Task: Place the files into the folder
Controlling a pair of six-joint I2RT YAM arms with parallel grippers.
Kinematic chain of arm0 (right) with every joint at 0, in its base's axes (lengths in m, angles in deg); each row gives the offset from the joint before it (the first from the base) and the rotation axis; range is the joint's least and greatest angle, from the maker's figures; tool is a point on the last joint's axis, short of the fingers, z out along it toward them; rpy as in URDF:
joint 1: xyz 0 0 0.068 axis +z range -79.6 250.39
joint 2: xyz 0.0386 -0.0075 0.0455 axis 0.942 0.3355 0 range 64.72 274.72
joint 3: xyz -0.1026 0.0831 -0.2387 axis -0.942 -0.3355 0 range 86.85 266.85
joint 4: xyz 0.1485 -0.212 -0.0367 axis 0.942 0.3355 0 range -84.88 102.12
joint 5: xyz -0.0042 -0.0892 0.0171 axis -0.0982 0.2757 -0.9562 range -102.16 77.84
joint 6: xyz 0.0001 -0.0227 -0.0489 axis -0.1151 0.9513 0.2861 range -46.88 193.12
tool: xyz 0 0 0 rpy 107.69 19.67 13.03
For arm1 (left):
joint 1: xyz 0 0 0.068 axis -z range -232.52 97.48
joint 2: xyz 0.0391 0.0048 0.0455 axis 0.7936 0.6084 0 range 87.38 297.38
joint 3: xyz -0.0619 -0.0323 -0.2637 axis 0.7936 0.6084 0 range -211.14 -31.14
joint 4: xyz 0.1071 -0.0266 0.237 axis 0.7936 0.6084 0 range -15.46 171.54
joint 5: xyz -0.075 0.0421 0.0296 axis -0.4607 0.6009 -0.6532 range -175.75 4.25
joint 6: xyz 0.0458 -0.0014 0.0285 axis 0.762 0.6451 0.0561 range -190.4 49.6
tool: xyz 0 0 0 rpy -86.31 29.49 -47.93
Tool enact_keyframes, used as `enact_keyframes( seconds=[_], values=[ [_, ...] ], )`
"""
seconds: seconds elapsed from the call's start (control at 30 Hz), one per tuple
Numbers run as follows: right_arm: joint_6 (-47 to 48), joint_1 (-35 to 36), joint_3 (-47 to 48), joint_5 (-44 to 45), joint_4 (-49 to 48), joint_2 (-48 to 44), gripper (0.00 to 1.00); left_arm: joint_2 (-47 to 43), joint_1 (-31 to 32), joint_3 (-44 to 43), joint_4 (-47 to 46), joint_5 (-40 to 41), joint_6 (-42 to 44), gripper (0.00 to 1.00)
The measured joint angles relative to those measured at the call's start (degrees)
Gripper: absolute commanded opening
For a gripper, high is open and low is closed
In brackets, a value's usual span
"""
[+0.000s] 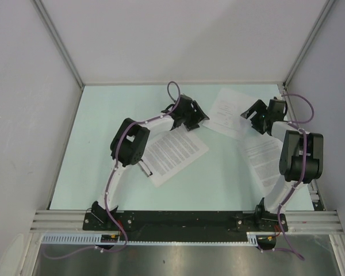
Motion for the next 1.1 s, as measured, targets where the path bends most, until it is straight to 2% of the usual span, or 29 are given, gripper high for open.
enact_keyframes(
  seconds=[0.13,0.27,0.4,0.47,0.53,0.7,0.8,1.1],
  values=[
    [-0.3,-0.8,0.1,0.0,0.0,-0.2,0.89,1.0,0.0,0.0,-1.9,-0.2,-3.9,0.63],
    [-0.8,-0.8,0.1,-0.5,0.0,-0.6,0.89,1.9,0.3,0.0,-3.2,0.0,-6.4,0.6],
    [-1.5,-0.8,0.1,-1.1,-0.1,-0.7,0.9,2.4,0.7,0.0,-4.1,0.3,-8.0,0.46],
    [-1.6,-0.8,0.1,-1.4,0.0,-0.7,0.95,3.0,0.9,0.0,-4.7,0.2,-8.5,0.43],
    [-1.7,-0.5,0.1,-1.3,0.4,-0.7,1.0,3.1,1.0,0.0,-5.0,0.2,-8.6,0.33],
    [-2.6,0.2,0.1,-1.8,3.7,-0.5,1.0,3.1,1.1,0.2,-4.7,0.2,-8.0,0.1],
    [-3.1,0.0,0.1,-3.9,4.6,-0.3,1.0,3.1,1.1,0.2,-5.2,-0.6,-7.6,0.0],
    [-3.3,-1.9,-1.5,-8.9,6.2,-1.1,1.0,2.8,1.1,0.2,-8.4,-5.5,-9.6,0.0]
  ],
)
